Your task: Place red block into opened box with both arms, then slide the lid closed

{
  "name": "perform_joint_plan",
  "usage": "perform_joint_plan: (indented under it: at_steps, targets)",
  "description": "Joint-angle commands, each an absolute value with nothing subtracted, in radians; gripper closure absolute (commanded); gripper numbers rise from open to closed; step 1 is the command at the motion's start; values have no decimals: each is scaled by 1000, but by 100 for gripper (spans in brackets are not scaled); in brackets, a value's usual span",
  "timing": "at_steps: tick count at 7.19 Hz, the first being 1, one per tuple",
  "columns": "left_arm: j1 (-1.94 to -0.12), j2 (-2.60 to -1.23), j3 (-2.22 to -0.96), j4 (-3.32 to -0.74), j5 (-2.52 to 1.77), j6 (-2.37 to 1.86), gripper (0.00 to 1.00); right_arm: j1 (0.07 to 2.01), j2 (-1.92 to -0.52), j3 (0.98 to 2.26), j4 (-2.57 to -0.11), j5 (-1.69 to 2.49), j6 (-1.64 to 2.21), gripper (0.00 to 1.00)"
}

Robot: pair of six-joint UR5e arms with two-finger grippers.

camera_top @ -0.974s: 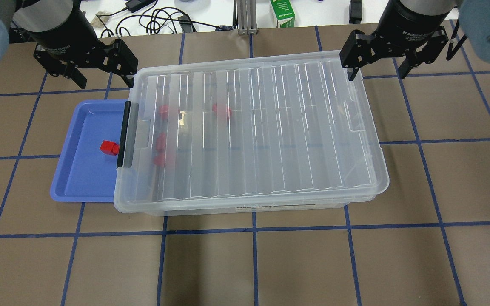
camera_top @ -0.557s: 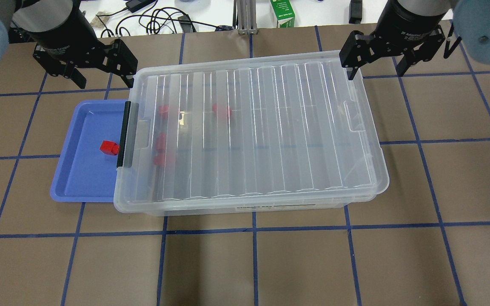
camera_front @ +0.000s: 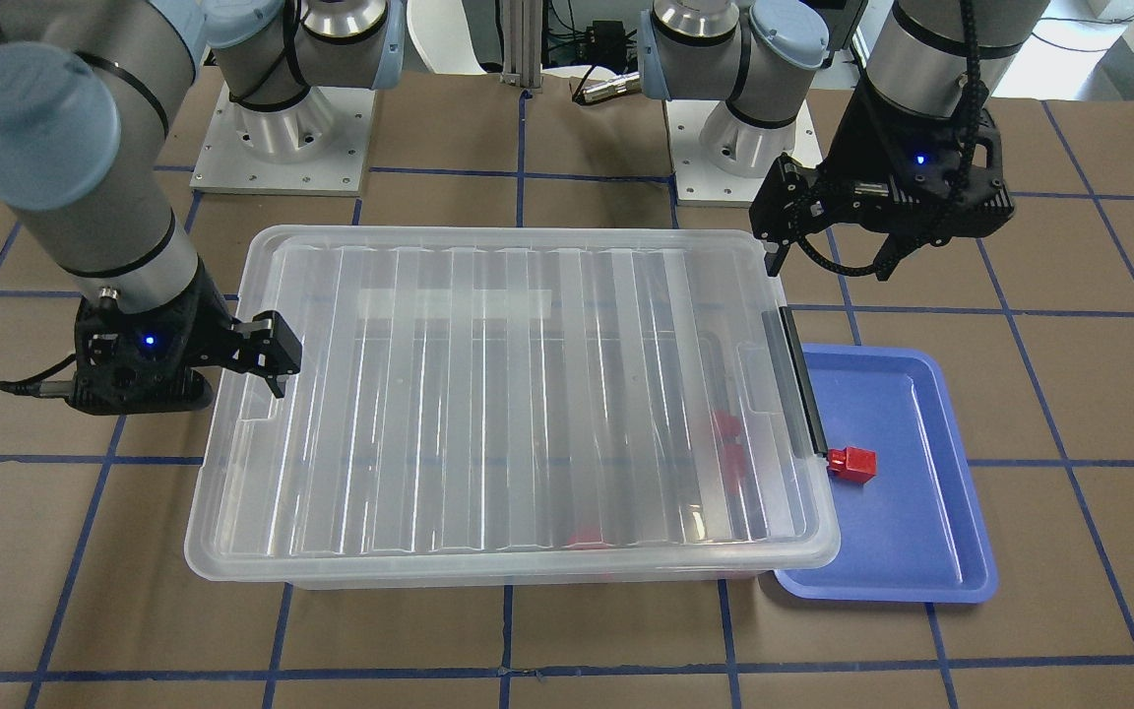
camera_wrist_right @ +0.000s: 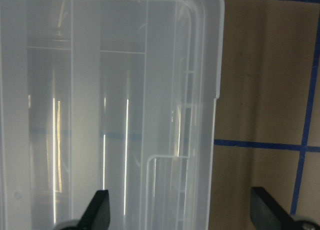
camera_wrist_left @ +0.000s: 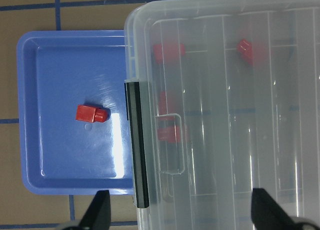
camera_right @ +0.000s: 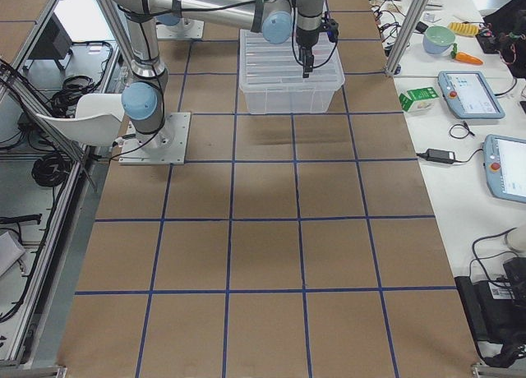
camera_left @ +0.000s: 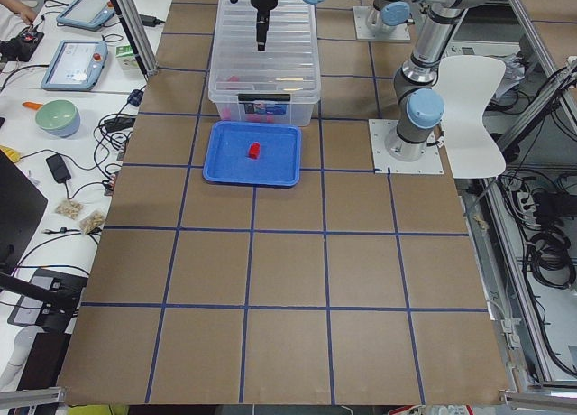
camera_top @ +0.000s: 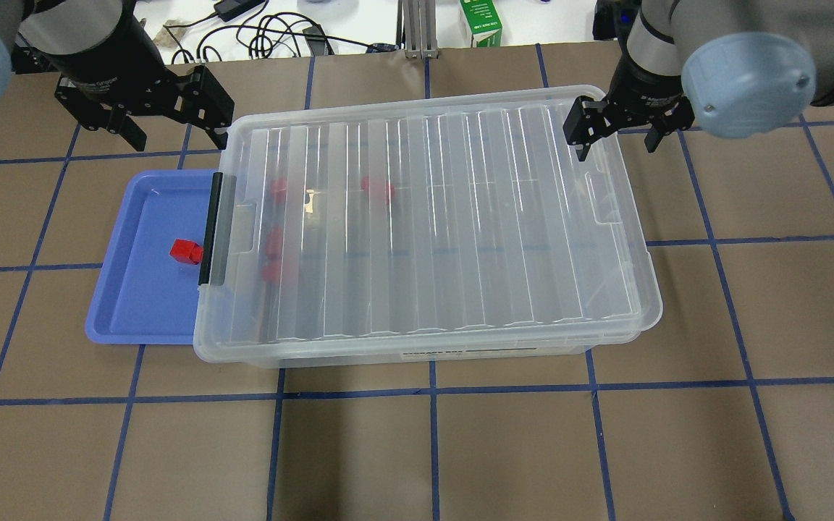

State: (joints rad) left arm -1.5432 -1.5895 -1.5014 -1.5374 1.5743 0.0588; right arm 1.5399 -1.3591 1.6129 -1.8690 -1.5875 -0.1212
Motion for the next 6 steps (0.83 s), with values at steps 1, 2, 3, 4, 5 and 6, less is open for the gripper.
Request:
perform_joint_plan:
  at_steps: [1, 2, 3, 4, 5, 6]
  targets:
    - [-1543, -1588, -1502, -1537, 1574, 58, 0, 1479, -1338, 1638, -1922, -1592, -190, 0]
    - [-1543, -1588, -1502, -1539, 1574, 60, 0, 1450, -1324, 1638, -1921, -1591, -240, 0]
    - [-1543, -1589, -1505, -1537, 1575, 58, 0, 1441, -1321, 1643, -1919, -1589, -242, 0]
    - [-1543, -1583, -1515, -1537, 1575, 57, 0, 1439, -1321, 1650, -1919, -1589, -248, 0]
    - [-1543, -1582, -1519, -1536, 1575, 55, 0, 1437, -1321, 1654, -1919, -1589, -249, 0]
    - [-1543, -1582, -1520, -1536, 1575, 55, 0, 1437, -1322, 1654, -1919, -1589, -256, 0]
